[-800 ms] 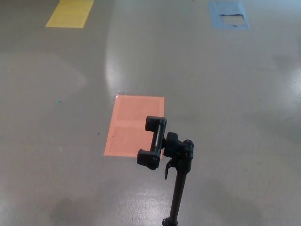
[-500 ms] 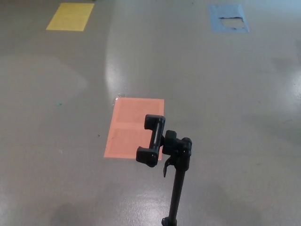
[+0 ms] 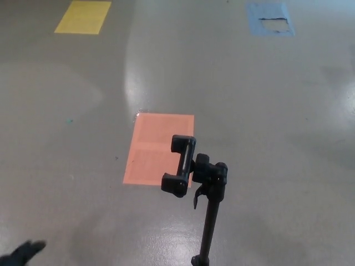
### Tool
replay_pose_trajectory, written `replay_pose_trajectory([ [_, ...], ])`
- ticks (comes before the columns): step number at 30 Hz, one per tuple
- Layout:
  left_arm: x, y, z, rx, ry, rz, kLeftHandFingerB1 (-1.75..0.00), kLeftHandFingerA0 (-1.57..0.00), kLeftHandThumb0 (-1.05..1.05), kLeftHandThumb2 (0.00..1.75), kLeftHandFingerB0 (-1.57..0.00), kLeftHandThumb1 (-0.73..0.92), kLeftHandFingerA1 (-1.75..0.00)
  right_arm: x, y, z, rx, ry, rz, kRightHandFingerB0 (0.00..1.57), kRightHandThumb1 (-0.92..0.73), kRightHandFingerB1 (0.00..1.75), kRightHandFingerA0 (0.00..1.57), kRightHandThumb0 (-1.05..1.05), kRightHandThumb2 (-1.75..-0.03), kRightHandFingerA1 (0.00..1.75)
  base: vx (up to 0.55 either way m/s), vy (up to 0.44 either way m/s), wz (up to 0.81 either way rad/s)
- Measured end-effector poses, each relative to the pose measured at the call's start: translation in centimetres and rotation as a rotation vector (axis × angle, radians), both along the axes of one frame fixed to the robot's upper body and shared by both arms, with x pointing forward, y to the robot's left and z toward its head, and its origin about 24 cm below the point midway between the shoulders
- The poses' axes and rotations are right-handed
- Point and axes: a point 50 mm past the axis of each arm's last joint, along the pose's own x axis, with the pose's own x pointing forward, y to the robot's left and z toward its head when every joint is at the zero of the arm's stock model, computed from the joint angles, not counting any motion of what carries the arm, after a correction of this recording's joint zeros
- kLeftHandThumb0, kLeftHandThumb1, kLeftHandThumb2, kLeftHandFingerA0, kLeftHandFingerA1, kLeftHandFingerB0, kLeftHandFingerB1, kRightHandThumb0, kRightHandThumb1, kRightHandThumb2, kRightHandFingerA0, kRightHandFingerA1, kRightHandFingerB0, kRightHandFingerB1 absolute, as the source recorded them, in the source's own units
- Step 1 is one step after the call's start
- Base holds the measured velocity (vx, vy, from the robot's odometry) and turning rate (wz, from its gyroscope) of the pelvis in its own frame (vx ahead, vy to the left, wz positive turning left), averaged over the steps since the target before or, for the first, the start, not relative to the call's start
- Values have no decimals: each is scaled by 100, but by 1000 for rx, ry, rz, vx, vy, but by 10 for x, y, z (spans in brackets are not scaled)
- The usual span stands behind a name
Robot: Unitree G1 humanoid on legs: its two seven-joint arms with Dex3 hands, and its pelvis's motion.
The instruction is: The robot uses its left hand to grab the top of a phone stand kept on the floor and tilt it upwards to adjust its angle
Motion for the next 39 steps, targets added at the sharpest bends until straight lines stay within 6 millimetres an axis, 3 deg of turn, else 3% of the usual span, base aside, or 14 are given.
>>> replay_pose_trajectory([
  [3,16,-10,21,12,-120,-90,-11,-14,-86,95,0,60,-43,0,0,0,1,-1,-1,21,-78,30,25,-63,-63,39,0,0,0],
  [4,20,-12,26,17,-146,-108,-21,-29,-77,60,0,67,-32,0,0,0,1,-1,-1,23,-77,30,26,-63,-63,40,0,0,0],
  [8,37,-26,57,30,-297,-220,-23,-23,-78,87,-5,53,-44,1,0,0,1,-1,2,23,-78,30,27,-62,-62,41,0,0,0],
  [11,46,-37,79,43,-394,-299,-21,-28,-78,61,-4,67,-33,2,0,1,0,-4,4,15,-62,45,22,-66,-95,52,0,0,0],
  [12,48,-39,85,48,-415,-317,-22,-29,-78,60,-3,64,-33,2,0,1,0,-4,4,22,-78,31,27,-63,-63,41,0,0,0],
  [17,60,-57,125,100,-565,-460,-19,-16,-81,90,-2,55,-43,3,0,2,-3,-5,10,12,-62,44,20,-65,-93,52,0,0,0],
  [20,65,-72,156,167,-662,-578,-20,-21,-80,63,0,69,-31,5,0,3,-5,-8,13,12,-62,44,20,-65,-93,52,0,0,0],
  [21,65,-75,161,184,-679,-604,-17,-20,-82,65,0,70,-32,5,0,3,-6,-8,13,19,-79,31,27,-62,-63,43,0,0,0],
  [24,67,-87,180,248,-734,-691,-19,-20,-82,64,0,73,-31,6,-2,4,-10,-9,13,14,-61,44,21,-65,-93,52,0,0,0],
  [25,69,-92,186,270,-751,-721,-15,-14,-82,93,0,56,-43,6,-2,4,-11,-10,13,22,-77,31,26,-62,-62,41,0,0,0],
  [26,70,-96,190,286,-761,-742,-17,-21,-83,62,0,71,-30,6,-2,5,-11,-11,12,15,-61,44,20,-66,-92,50,0,0,0],
  [29,75,-107,202,337,-790,-803,-7,-14,-92,97,0,63,-31,7,-4,6,-13,-15,9,22,-78,31,26,-61,-61,40,0,0,0],
  [37,77,-128,202,397,-792,-897,-6,-12,-85,65,0,76,-26,8,-5,6,-18,-11,12,22,-77,31,27,-61,-62,41,0,0,0],
  [39,76,-133,203,409,-794,-916,-6,-12,-82,65,0,73,-26,8,-5,7,-19,-11,14,15,-61,45,23,-64,-93,53,0,0,0],
])
